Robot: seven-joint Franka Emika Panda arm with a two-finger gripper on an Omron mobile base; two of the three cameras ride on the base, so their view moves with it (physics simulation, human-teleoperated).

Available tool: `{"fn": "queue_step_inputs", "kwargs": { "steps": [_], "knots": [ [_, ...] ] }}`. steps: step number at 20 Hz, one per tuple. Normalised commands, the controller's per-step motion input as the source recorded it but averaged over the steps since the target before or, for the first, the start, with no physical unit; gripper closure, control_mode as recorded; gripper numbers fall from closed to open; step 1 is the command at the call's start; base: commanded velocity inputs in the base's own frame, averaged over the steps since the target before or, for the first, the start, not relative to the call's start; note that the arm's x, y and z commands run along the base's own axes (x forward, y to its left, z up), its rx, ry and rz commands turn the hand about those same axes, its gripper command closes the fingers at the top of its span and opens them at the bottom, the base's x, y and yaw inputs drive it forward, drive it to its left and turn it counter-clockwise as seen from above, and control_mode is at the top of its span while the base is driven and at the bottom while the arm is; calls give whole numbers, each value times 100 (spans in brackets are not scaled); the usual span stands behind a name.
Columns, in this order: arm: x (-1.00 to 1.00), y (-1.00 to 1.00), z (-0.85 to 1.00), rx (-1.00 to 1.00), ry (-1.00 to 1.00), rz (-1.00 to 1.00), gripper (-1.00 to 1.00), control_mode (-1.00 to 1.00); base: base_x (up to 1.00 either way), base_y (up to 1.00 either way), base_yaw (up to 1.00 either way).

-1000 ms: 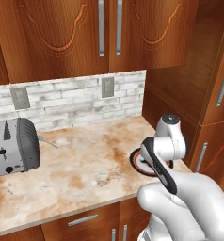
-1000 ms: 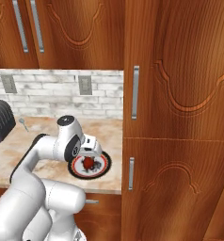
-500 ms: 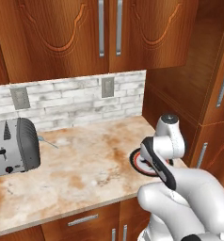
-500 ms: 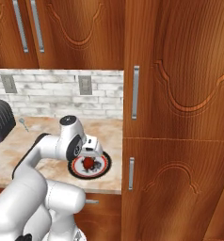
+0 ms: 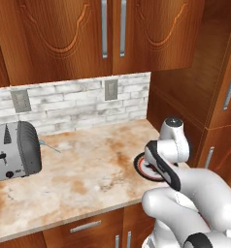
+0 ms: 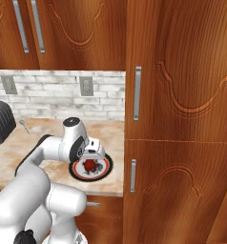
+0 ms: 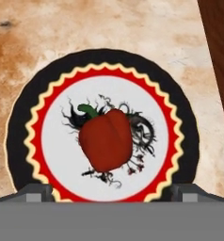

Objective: Pick the bell pepper from the counter and place it in the microwave. Then turn on the microwave.

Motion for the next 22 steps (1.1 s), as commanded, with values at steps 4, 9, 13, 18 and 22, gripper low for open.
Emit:
{"fn": "queue_step_inputs", "kwargs": {
  "steps": [4, 9, 13, 18, 22],
  "knots": [
    [0, 1, -23, 0, 0, 1, -100, -100, 0, 0, 0],
    [1, 4, -23, 0, -1, 2, -100, -100, 0, 0, 0],
    [0, 7, -23, 0, -1, 1, -100, -100, 0, 0, 0],
    [0, 2, -22, 0, -1, 1, -100, -100, 0, 0, 0],
    [0, 0, -21, 0, -1, 1, -100, -100, 0, 0, 0]
  ]
}}
